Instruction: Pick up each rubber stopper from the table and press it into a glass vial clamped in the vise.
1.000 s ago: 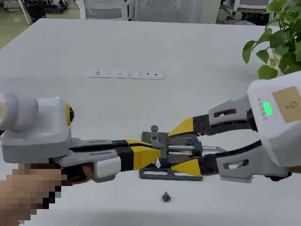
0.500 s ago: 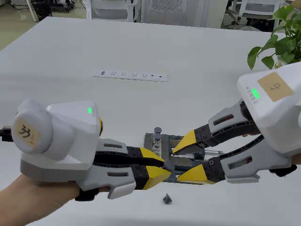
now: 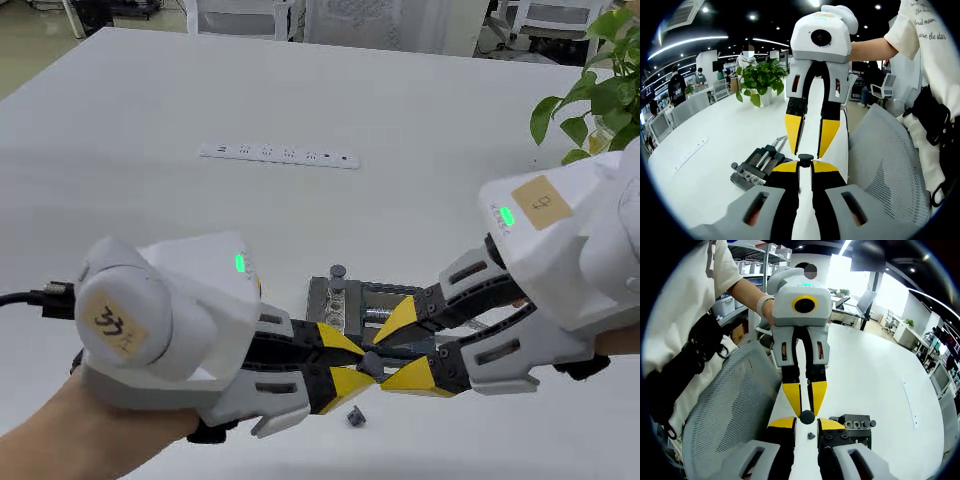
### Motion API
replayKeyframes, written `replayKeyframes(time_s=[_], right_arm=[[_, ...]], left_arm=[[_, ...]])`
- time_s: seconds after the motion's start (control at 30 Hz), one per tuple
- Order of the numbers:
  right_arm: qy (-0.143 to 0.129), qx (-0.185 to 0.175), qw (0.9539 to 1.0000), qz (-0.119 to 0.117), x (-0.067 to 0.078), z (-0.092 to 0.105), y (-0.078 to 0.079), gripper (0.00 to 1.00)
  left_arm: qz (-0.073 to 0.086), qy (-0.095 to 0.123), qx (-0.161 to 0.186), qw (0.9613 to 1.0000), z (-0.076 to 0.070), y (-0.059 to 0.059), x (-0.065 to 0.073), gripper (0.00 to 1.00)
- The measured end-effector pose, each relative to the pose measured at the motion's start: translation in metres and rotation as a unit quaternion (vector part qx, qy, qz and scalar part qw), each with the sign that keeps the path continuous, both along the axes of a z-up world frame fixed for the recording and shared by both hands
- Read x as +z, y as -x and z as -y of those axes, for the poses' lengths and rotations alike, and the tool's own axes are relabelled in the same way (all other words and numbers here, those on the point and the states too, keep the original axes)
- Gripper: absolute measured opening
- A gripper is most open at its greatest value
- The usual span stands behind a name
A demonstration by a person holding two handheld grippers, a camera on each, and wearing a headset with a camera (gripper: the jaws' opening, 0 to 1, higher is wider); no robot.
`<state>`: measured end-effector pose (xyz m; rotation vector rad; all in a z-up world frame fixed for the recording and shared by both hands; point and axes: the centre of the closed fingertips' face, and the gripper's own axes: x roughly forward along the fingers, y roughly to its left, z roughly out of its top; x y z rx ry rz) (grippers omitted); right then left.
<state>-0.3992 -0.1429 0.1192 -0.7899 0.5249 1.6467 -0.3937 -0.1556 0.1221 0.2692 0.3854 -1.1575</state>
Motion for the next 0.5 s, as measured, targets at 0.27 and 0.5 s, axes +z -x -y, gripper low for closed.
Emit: replayKeyframes(time_s=[0.27, 0.5], right_arm=[[0.0, 0.001, 1.0, -0.003, -0.0027, 0.0, 0.0007, 0.09], [0.007, 0.0, 0.9999, -0.01, -0.0052, 0.0006, 0.001, 0.08]], left_arm=[[0.003, -0.007, -0.002, 1.0, -0.0007, -0.0009, -0.0019, 0.04], [0.012, -0.018, -0.006, 0.9997, -0.001, 0.0, -0.0047, 0.04]])
